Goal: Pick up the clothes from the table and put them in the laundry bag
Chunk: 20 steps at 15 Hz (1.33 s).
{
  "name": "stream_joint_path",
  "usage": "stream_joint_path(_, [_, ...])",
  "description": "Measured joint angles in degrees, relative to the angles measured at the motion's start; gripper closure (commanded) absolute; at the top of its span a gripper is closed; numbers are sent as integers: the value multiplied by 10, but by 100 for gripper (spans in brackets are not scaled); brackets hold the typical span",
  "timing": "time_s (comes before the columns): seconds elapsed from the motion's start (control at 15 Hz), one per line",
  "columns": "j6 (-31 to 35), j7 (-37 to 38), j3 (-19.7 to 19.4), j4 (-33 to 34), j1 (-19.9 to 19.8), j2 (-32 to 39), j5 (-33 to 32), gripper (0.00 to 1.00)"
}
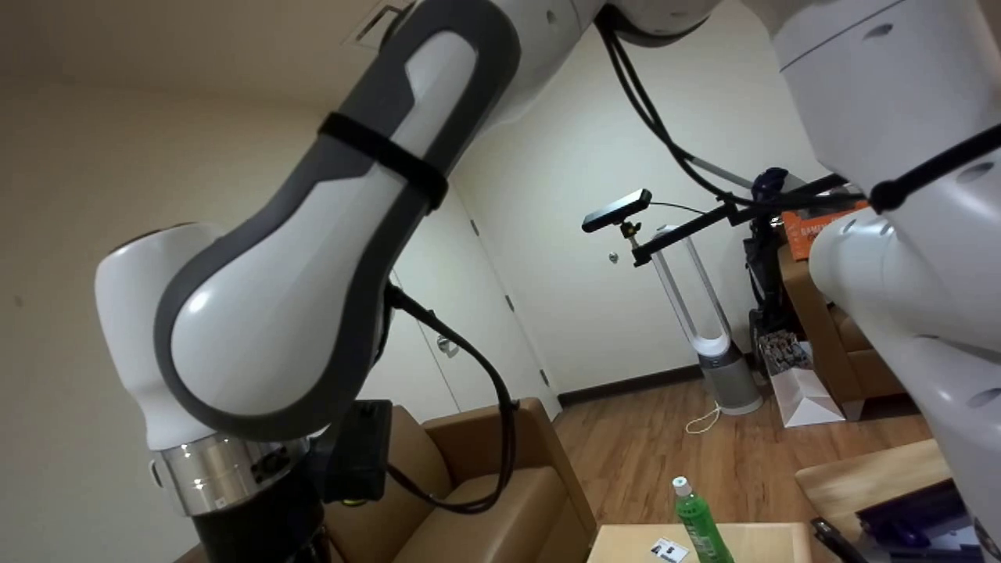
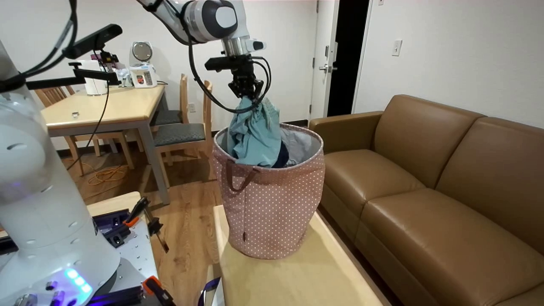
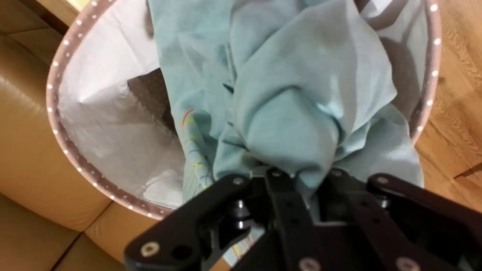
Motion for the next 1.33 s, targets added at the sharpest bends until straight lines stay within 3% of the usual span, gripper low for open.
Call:
stream_joint_path(0.13, [-14, -9, 1, 0, 0, 3, 21, 92])
stream_joint_path(0.47, [-121, -23, 2, 16, 0, 6, 72, 93])
stream_joint_path(0.53, [-134, -23, 2, 20, 0, 6, 75, 92])
stream_joint_path(0.6, [-142, -25, 2, 23, 0, 6, 79, 84])
stream_joint_path(0.8, [-143, -29, 2, 27, 0, 8, 85, 84])
stream_joint_path(0.87, [-143, -29, 2, 27, 0, 8, 85, 91])
stream_joint_path(1.33, [-149, -36, 3, 27, 0, 11, 93, 91])
